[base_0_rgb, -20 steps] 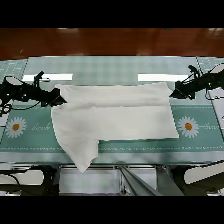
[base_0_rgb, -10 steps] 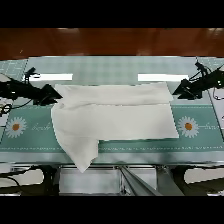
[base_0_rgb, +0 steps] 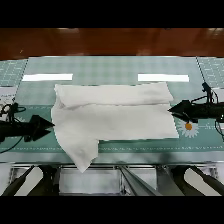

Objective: Fold the shirts.

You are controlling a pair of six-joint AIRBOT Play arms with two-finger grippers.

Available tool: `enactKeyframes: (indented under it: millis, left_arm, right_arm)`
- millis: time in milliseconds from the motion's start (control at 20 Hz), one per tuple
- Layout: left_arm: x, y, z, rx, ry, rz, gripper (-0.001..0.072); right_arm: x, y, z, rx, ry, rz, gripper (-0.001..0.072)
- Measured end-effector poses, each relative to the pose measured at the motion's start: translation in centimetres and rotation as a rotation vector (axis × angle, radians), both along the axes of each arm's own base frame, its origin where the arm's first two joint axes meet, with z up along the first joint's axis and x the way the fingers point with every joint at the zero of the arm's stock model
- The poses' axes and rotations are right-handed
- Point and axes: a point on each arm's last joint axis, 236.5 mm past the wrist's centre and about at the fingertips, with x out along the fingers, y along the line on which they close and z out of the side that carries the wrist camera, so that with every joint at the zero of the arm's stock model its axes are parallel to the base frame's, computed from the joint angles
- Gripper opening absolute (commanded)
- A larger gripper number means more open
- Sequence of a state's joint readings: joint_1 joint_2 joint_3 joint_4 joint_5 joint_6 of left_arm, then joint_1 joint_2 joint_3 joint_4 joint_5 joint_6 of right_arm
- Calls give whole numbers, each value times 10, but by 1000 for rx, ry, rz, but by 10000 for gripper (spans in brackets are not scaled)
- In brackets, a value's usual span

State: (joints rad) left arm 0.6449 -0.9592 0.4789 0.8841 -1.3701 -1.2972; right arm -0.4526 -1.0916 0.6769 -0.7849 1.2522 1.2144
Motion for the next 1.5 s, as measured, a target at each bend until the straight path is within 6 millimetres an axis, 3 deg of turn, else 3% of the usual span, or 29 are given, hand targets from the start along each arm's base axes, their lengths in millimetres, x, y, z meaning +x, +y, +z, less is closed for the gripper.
enactKeyframes:
  millis: [200, 500, 800, 850, 900, 950, 1100, 1250, 1400, 1500]
  left_arm:
    - [-30, -9, -19, -13, 116, 41, 506]
    - [-54, -18, -37, 41, 245, 19, 506]
    - [-53, -49, -49, 89, 245, -69, 489]
    - [-52, -54, -49, 87, 239, -80, 366]
    - [-50, -56, -51, 95, 233, -83, 90]
    - [-47, -57, -53, 100, 224, -80, 19]
    - [-45, -61, -54, 103, 208, -104, 19]
    - [-46, -64, -54, 101, 199, -131, 20]
    - [-48, -67, -52, 87, 197, -143, 20]
    - [-47, -69, -51, 78, 194, -143, 20]
  right_arm:
    - [-12, 15, 3, 30, -40, 2, 406]
    - [-12, 20, 7, 48, -73, -5, 406]
    - [-7, 18, 8, 40, -95, -17, 406]
    - [-6, 17, 8, 37, -99, -19, 406]
    - [-6, 17, 7, 35, -101, -21, 406]
    - [-4, 16, 7, 31, -105, -25, 406]
    - [-1, 7, 7, 18, -115, -52, 406]
    - [-1, -27, 0, -23, -98, -150, 406]
    - [-21, -65, -26, -83, 37, -254, 406]
    - [-38, -70, -44, -75, 144, -261, 406]
